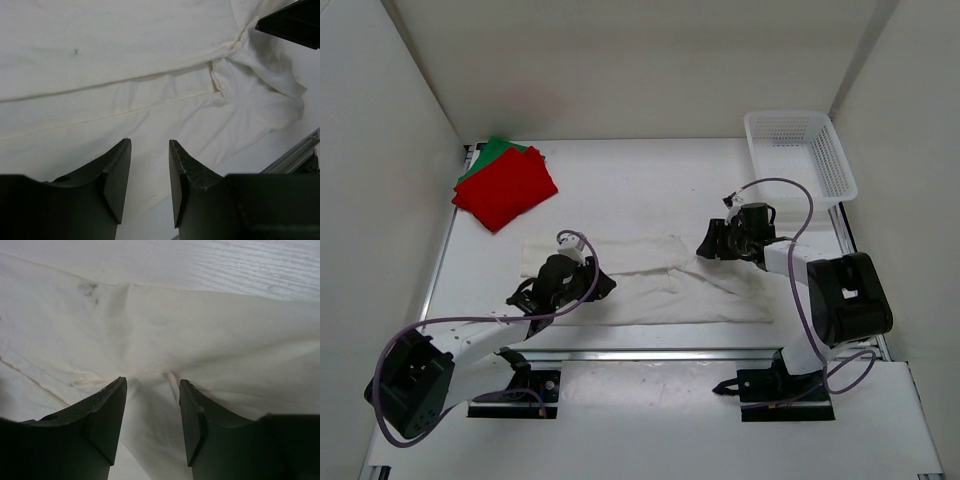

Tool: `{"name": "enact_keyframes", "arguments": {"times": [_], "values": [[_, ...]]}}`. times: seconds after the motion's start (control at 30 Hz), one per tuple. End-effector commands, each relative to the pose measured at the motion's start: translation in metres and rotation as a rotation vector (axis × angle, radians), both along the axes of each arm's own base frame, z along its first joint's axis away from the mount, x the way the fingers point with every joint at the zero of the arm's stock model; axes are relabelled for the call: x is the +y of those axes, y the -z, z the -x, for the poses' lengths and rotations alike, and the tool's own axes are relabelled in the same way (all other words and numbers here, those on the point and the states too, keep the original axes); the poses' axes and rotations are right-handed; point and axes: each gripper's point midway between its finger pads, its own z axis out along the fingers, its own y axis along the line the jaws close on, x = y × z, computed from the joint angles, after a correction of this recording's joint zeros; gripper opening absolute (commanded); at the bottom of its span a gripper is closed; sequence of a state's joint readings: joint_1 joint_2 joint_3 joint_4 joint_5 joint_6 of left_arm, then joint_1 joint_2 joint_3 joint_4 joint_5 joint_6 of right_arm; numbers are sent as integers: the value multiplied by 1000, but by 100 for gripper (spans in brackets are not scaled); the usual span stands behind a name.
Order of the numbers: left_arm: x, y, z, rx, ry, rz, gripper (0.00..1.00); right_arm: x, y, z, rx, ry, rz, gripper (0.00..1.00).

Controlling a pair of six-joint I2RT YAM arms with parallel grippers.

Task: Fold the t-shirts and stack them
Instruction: Fold the other side of the tshirt into a rectangle

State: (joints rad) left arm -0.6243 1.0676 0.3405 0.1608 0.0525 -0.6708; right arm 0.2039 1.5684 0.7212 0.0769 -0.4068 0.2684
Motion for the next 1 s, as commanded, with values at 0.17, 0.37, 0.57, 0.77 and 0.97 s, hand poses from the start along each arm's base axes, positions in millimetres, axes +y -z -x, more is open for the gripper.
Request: {"name": "enact_keyframes", "arguments": {"times": [0.17,0.37,0.57,0.77,0.97], "values": [[-3,-1,6,-4,1,71,46,14,-20,-22,-79,-52,-73,43],[0,-9,2,-16,-21,88,46,6,-12,-21,-58,-31,-76,27],[-3,-16,1,-26,-16,100,45,15,-29,-13,-67,-52,-139,0],[-6,-26,-5,-36,-12,110,46,33,-48,30,-69,-44,-139,0],[-4,-31,-10,-43,-23,137,45,35,-45,77,-46,1,-63,0]]}}
